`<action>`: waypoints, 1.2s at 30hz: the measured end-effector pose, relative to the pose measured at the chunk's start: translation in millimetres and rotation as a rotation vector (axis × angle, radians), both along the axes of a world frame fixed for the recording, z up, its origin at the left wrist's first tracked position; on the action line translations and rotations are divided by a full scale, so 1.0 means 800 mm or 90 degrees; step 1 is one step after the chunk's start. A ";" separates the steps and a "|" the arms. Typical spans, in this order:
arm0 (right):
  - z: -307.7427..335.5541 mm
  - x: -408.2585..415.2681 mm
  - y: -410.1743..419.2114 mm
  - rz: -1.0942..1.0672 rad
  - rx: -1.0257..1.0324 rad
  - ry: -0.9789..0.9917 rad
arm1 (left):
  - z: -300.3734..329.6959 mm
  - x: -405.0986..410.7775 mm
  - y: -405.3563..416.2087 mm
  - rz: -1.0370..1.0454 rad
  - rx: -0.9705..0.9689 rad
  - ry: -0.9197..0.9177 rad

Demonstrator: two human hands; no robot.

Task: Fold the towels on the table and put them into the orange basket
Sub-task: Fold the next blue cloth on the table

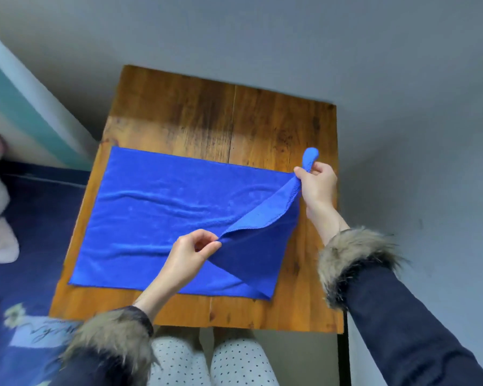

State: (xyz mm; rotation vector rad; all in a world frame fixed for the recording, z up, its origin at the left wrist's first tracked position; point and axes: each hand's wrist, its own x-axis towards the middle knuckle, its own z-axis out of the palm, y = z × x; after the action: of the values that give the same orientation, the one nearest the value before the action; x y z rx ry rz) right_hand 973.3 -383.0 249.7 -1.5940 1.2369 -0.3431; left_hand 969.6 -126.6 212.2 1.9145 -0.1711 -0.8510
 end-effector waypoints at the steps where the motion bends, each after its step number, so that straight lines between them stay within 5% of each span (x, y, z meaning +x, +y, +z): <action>1: 0.009 0.012 0.019 0.031 -0.026 -0.001 | 0.005 0.005 0.021 0.021 -0.010 -0.003; 10: 0.041 0.122 0.185 0.266 -0.122 0.019 | 0.027 0.044 0.177 0.168 -0.017 -0.021; 21: -0.043 0.197 0.331 0.430 0.035 0.092 | -0.062 0.058 0.302 0.402 0.206 0.047; 31: -0.144 0.153 0.263 0.786 -0.336 0.458 | -0.116 0.046 0.268 0.303 0.246 0.057; 36: -0.161 0.159 0.234 0.809 -0.295 0.519 | -0.127 0.034 0.257 0.228 0.358 -0.026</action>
State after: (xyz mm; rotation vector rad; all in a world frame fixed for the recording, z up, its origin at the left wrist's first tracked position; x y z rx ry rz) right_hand 1100.2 -195.7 120.8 -2.6984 0.4210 0.9727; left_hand 996.6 78.7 110.6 2.3838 0.4202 -0.6547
